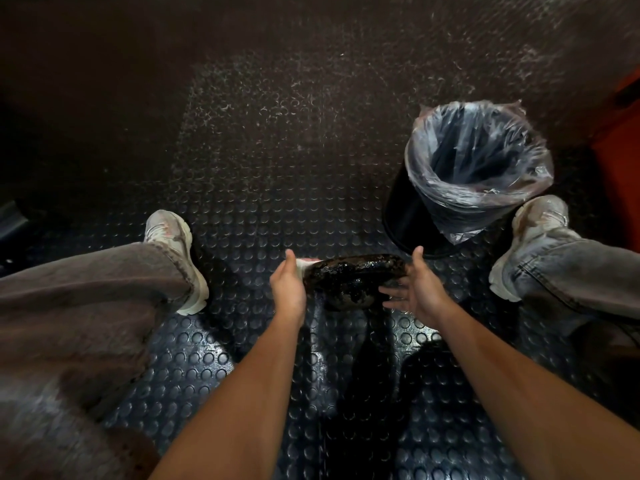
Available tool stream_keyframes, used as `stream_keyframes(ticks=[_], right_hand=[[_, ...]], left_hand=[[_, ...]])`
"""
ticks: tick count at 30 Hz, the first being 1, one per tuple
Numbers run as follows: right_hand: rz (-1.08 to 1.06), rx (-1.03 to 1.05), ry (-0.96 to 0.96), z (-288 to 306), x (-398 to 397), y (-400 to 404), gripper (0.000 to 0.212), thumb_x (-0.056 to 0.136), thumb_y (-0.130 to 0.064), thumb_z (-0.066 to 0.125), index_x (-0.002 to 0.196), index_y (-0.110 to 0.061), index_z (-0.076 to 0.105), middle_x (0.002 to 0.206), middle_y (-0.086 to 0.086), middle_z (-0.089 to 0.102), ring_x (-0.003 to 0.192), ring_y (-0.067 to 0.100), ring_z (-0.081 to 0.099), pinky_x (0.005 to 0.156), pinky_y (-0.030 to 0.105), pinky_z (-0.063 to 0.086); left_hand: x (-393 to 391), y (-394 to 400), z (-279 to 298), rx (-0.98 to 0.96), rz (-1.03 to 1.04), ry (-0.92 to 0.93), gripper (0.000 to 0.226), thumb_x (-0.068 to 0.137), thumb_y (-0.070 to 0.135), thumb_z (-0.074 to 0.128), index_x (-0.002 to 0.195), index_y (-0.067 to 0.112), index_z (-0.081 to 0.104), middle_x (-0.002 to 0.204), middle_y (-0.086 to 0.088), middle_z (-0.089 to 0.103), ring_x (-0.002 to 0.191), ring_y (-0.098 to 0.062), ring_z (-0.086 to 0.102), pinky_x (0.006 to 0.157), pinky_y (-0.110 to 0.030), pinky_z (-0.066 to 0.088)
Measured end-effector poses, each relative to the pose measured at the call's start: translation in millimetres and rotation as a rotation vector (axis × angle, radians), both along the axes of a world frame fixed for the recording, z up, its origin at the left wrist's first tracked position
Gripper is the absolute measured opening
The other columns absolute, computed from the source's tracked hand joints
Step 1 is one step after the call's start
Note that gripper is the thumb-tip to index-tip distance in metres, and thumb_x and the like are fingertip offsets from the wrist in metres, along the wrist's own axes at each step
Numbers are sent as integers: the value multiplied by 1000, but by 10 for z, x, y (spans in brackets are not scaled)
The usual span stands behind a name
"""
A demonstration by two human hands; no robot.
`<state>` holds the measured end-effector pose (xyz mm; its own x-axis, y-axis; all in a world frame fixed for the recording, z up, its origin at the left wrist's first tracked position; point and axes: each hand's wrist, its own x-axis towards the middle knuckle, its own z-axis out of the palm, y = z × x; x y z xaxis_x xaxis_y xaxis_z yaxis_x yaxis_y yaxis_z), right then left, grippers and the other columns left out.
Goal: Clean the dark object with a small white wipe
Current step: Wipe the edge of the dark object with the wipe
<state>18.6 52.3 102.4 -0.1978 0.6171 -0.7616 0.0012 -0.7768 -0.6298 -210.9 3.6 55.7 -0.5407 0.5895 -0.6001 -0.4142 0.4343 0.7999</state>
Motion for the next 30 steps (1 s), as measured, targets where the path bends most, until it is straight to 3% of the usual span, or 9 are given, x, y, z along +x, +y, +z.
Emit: stream_keyframes(ticks=[4,7,11,14,17,23,26,30], right_hand=[[12,-5,6,0,-8,-1,84,96,-72,20,155,-14,32,147,12,47,118,36,63,101,61,49],[9,-2,0,-7,-1,3,85,97,-72,20,156,-13,29,145,8,46,118,37,63,101,61,49],[11,-4,-8,-30,0,6,86,96,-73,20,156,-13,30,149,15,47,118,37,63,101,62,49],[16,-1,-10,-66,20,15,88,92,-77,21,155,-17,34,148,16,49,116,35,65,100,61,50],[18,3,-12,-60,11,6,86,93,-76,20,155,-17,33,143,10,53,117,35,64,99,61,50],[26,2,-13,-89,24,21,86,94,-76,19,155,-18,33,143,12,54,117,35,64,99,60,51],[33,3,-11,-101,32,23,87,92,-78,20,154,-20,35,140,10,57,117,34,65,99,60,50],[37,5,-10,-116,42,20,86,93,-77,20,154,-19,35,141,10,56,117,34,64,100,60,50]], left_hand=[[45,-117,9,-19,215,42,41,102,41,54,73,15,68,78,-4,67,80,-21,62,85,-40,50],[41,-113,-69,-166,60,44,42,103,44,50,81,15,70,89,-7,74,91,-26,70,93,-40,52],[-24,20,14,-157,-118,-52,50,105,43,45,101,1,72,105,-17,75,105,-32,70,101,-44,52],[-64,38,45,-39,-55,-30,49,102,45,48,90,7,76,99,-14,76,101,-34,70,99,-45,51],[-45,-71,-8,-41,44,3,45,101,47,52,85,9,71,89,-8,72,88,-24,67,95,-43,51],[-19,-18,-117,-252,-153,-79,39,105,41,47,106,12,72,107,-8,74,103,-24,69,101,-43,52],[-42,59,-15,-183,-148,-121,43,106,39,45,110,5,70,110,-12,74,103,-24,70,95,-37,54],[-61,24,86,-22,-29,-108,46,103,43,51,94,5,74,98,-13,76,95,-27,71,93,-40,55]])
